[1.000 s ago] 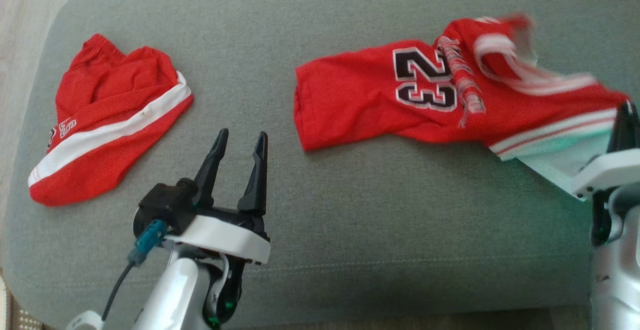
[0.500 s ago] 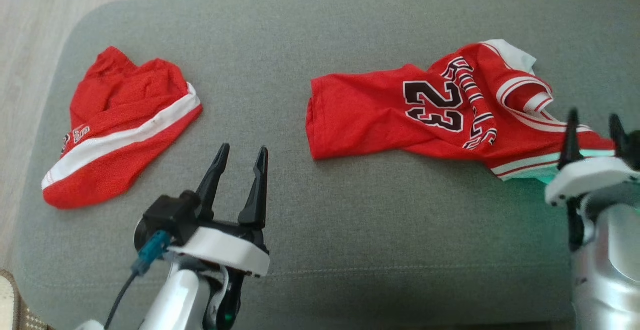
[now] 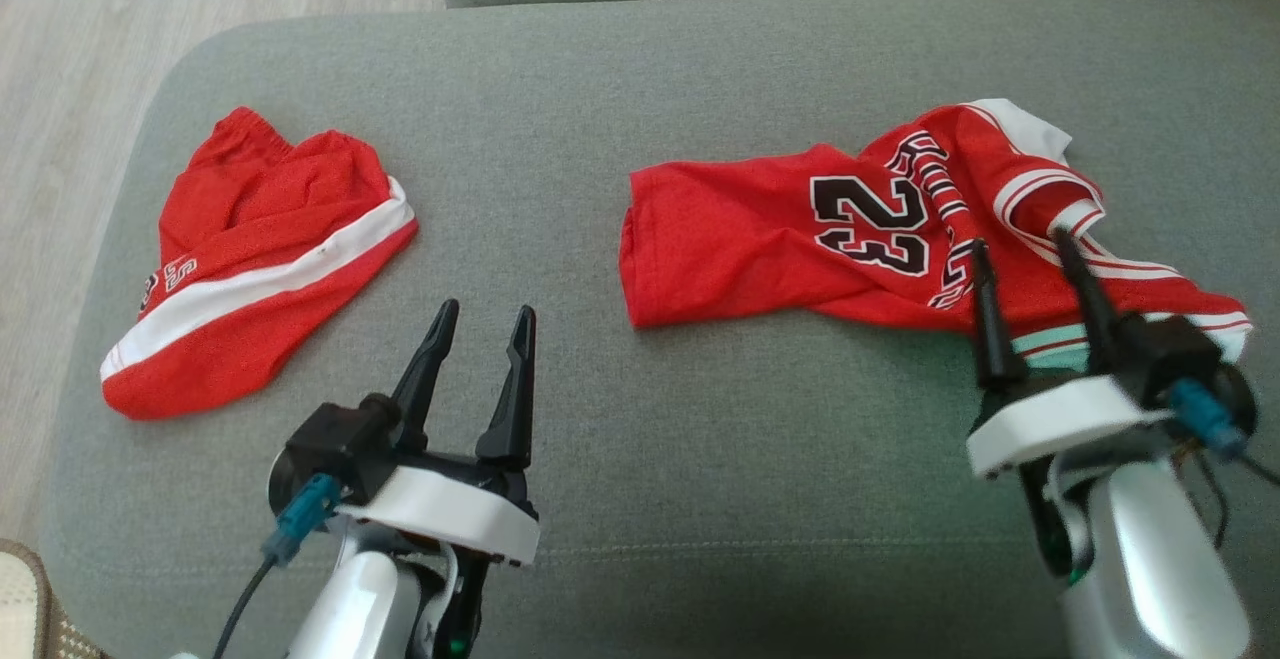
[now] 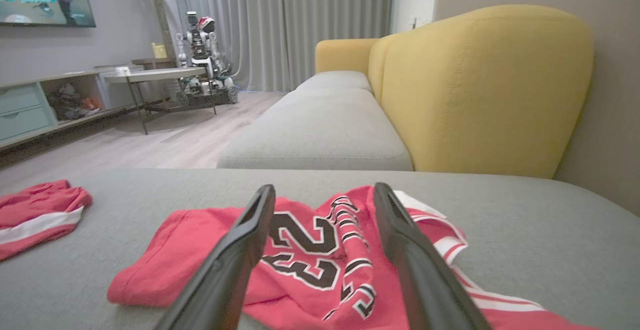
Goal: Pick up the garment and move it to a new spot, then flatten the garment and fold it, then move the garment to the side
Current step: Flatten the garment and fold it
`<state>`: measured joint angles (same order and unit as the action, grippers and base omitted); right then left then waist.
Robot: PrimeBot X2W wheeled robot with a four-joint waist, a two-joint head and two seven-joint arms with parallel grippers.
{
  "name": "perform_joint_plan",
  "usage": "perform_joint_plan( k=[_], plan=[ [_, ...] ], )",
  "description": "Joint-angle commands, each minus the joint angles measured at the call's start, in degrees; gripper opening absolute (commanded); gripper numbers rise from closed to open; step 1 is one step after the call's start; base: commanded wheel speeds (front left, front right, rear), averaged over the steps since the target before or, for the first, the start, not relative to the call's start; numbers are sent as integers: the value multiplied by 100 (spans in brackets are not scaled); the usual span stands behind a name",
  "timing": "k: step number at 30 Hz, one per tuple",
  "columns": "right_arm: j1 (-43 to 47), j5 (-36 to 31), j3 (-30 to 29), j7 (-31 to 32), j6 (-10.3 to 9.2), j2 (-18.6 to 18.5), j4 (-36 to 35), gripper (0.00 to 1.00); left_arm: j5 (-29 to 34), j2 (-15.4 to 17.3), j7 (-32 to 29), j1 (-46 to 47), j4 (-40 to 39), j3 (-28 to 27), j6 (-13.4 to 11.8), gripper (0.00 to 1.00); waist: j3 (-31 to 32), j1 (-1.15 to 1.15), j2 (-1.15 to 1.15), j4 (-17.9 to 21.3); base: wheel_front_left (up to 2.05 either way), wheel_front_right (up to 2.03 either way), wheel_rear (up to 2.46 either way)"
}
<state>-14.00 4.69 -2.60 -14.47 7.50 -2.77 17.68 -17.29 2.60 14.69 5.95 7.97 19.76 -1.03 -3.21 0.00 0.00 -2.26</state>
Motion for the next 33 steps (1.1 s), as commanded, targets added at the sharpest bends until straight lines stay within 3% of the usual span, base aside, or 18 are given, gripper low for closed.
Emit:
perform_joint_plan(
  k=[1,19,33],
  plan=[
    [-140,7,196,-51,-1,-10,-237,100,18,28,30,133,-212,-170,-34,100,-11,0,0,-6,0,0,0],
    [-328,-189,727,-52,-1,-10,-244,100,-55,28,30,355,-270,-84,-29,100,-466,0,0,-213,0,0,0],
    [-1801,-720,857,221,-1,-39,1184,100,-197,28,30,686,-319,144,-34,100,-1185,0,0,-823,0,0,0]
  ],
)
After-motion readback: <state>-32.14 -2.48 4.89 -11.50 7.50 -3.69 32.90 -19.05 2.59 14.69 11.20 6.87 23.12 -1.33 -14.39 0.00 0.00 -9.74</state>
